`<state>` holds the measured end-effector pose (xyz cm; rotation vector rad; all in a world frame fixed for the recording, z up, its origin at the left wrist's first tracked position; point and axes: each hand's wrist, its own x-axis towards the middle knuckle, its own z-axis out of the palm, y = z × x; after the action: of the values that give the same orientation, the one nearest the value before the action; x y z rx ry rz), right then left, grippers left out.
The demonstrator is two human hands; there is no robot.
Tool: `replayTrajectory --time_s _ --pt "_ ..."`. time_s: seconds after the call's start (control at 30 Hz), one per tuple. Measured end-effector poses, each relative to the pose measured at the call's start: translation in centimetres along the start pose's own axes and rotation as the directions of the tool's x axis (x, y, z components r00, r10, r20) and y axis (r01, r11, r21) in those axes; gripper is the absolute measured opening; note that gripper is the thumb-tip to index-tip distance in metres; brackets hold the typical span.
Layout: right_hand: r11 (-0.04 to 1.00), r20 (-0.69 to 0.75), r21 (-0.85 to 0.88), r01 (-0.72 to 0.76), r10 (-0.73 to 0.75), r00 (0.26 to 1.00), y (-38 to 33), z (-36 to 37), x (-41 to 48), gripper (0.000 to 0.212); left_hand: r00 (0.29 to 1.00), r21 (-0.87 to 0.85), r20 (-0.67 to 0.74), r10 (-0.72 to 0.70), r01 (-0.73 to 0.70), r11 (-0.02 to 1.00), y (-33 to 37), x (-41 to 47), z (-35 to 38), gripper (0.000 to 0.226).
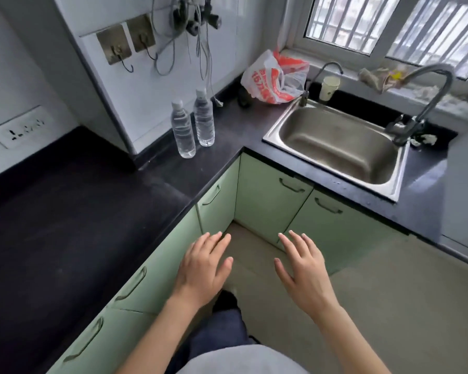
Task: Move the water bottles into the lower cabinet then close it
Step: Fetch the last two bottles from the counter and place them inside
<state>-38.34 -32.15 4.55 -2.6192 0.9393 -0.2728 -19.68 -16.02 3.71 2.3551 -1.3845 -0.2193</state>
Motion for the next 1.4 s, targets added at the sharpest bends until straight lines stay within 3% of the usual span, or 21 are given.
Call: replayTrajectory --time_s 0.1,0.4,0.63,0.83,1.0,1.1,1.2,1.4 --pt "1.0 0.03 -0.016 0.012 -0.011 0.999 0.6 0.2 6.7 0.057 0.998 -0.009 0.03 -0.064 0.064 0.998 -2.4 5.4 0.1 0.056" --pt "0.979 0.004 -0.03 0.201 -0.201 0.98 0.1 -1.9 26.1 0.057 0.977 0.043 -0.167 -0.134 0.143 0.989 -7.3 21.3 -6.2 0.055" --pt "0.901 0.177 -0.023 0.433 -0.423 0.889 1.3 1.2 38.0 0.06 0.895 0.031 -0.156 -0.418 0.427 0.904 -9.2 25.5 -3.3 0.061" --pt "0.86 0.293 0.14 0.491 -0.51 0.809 0.8 2.9 47.2 0.062 0.722 0.011 -0.187 -0.666 0.68 0.733 -8.2 29.8 -2.3 0.074" --pt "0.85 0.41 0.427 0.309 -0.486 0.772 -2.3 4.1 53.1 0.085 0.51 -0.193 -0.196 -0.838 0.817 0.543 -9.5 33.7 -3.1 0.093" --pt "0.831 0.46 0.491 0.261 -0.502 0.732 -4.2 6.2 55.6 0.097 0.389 -0.42 -0.134 -0.912 0.811 0.408 -11.2 35.8 -2.9 0.111" --pt "0.831 0.522 0.534 0.157 -0.47 0.712 -5.6 8.3 57.0 0.093 0.283 -0.612 -0.081 -0.956 0.743 0.272 -12.8 37.5 -2.2 0.114" --pt "0.838 0.59 0.546 0.0 -0.384 0.71 -6.5 10.1 57.4 0.071 0.162 -0.795 -0.059 -0.985 0.589 0.145 -14.0 39.2 -1.1 0.072"
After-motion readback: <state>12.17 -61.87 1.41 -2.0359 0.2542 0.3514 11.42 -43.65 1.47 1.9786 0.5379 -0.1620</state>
